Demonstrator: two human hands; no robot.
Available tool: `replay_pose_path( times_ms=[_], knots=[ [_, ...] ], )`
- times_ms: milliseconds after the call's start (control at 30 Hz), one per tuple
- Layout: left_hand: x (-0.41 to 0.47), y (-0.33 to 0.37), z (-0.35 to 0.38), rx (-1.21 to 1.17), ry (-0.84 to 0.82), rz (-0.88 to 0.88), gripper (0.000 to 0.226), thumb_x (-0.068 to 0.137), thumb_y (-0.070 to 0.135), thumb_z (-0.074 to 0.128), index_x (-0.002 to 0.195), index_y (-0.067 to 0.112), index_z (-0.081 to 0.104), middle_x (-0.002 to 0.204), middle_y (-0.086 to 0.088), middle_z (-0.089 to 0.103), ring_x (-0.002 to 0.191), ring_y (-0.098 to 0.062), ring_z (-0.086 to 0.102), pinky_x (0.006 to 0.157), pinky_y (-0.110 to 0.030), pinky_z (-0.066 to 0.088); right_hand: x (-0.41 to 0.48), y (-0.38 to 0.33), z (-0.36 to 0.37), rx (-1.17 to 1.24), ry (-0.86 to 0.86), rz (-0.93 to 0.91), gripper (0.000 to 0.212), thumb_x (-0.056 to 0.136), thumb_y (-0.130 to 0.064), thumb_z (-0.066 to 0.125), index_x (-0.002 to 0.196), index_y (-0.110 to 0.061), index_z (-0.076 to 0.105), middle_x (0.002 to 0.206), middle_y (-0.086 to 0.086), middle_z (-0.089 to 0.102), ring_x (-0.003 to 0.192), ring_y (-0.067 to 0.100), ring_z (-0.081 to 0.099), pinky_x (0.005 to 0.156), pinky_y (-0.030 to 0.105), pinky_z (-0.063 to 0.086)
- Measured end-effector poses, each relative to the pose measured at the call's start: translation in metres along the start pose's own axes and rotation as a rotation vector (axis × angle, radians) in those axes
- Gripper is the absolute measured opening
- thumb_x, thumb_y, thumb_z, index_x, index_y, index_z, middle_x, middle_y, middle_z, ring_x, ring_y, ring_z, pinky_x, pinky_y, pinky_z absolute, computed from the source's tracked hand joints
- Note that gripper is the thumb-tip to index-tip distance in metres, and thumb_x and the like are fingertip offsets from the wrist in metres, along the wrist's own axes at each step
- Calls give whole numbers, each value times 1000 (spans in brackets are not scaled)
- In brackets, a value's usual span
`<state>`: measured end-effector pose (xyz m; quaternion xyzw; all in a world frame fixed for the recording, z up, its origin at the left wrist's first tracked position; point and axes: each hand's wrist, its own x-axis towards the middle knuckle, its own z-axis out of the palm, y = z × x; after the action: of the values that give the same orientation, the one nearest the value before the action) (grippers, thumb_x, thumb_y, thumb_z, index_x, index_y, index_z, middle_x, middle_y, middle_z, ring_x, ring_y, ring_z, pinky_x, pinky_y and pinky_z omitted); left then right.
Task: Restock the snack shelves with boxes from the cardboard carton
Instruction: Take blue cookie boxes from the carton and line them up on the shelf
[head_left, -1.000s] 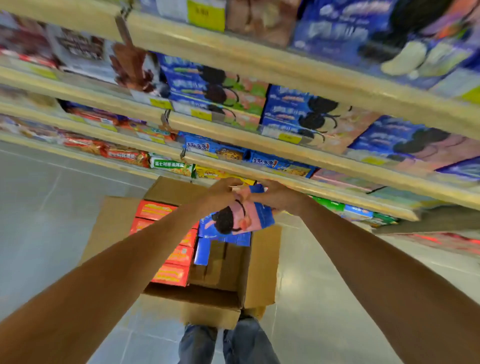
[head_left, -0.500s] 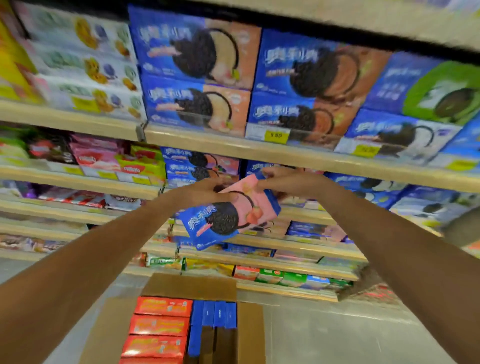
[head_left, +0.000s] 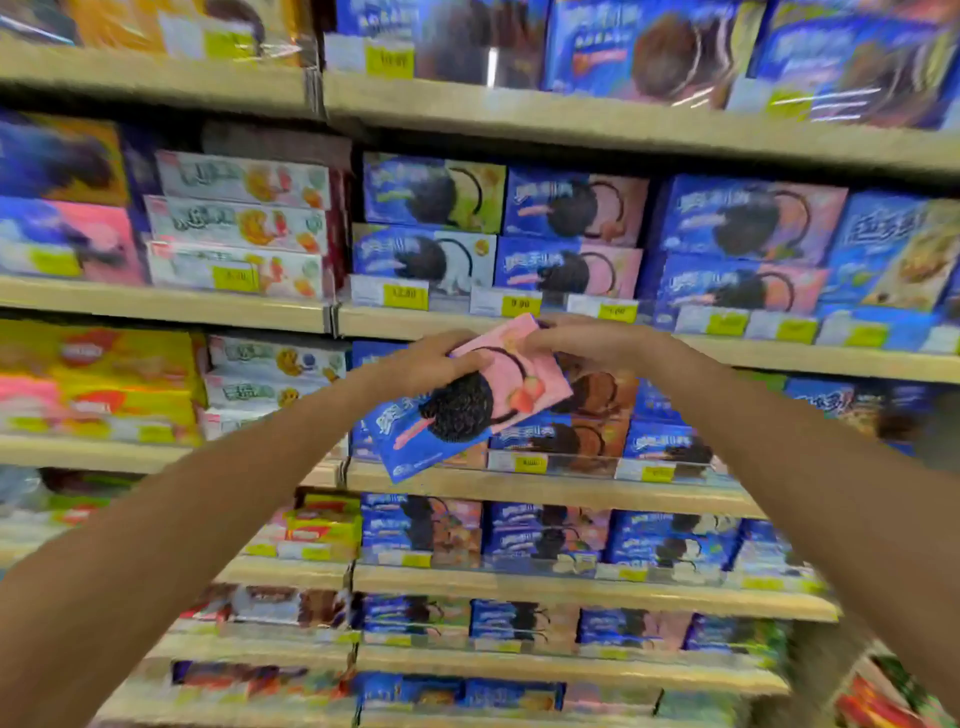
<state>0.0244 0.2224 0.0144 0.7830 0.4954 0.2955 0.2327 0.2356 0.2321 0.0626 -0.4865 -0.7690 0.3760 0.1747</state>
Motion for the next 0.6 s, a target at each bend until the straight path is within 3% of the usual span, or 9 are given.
replay_pose_path(
  times_ms=[167, 300, 367, 433, 533, 600],
  knots=[
    [18, 47, -51, 134, 80, 66, 53, 94, 52, 44, 136, 21, 46, 138, -1, 49, 127, -22, 47, 104, -38, 37, -6, -38, -29, 55, 214, -121, 36, 90, -39, 60, 122, -23, 54, 114, -3, 65, 95, 13, 64, 73, 28, 52],
    [38, 71, -67, 131, 243, 119, 47, 90, 54, 49, 124, 23, 57, 125, 1, 60, 114, -19, 56, 96, -36, 44, 4, -50, -51, 268, 414, -243, 38, 75, -30, 74, 109, -21, 59, 113, 9, 67, 90, 24, 64, 87, 43, 53],
    [51, 75, -68, 151, 318, 131, 51, 88, 57, 49, 126, 24, 56, 129, 2, 59, 118, -18, 54, 97, -35, 44, 6, -50, -60, 334, 475, -257, 47, 69, -34, 74, 112, -20, 60, 108, 9, 69, 85, 25, 66, 80, 42, 55],
    [61, 76, -72, 211, 430, 97, 56, 88, 59, 47, 130, 23, 53, 132, 2, 57, 122, -18, 52, 96, -34, 43, 11, -46, -71, 372, 521, -282, 37, 78, -29, 71, 112, -19, 60, 102, 8, 69, 81, 22, 66, 74, 36, 56],
    [71, 69, -76, 330, 706, 59, 47, 88, 53, 50, 113, 14, 56, 115, -7, 60, 113, -28, 53, 90, -40, 45, 22, -34, -94, 455, 629, -303, 32, 80, -28, 70, 109, -17, 62, 106, 10, 68, 85, 23, 66, 85, 43, 53],
    [76, 62, -83, 251, 834, 28, 40, 89, 43, 55, 111, 9, 53, 114, -12, 55, 113, -30, 50, 93, -42, 43, 29, -27, -107, 551, 704, -296, 31, 83, -26, 69, 109, -12, 59, 104, 12, 67, 74, 19, 66, 80, 41, 55]
  ],
)
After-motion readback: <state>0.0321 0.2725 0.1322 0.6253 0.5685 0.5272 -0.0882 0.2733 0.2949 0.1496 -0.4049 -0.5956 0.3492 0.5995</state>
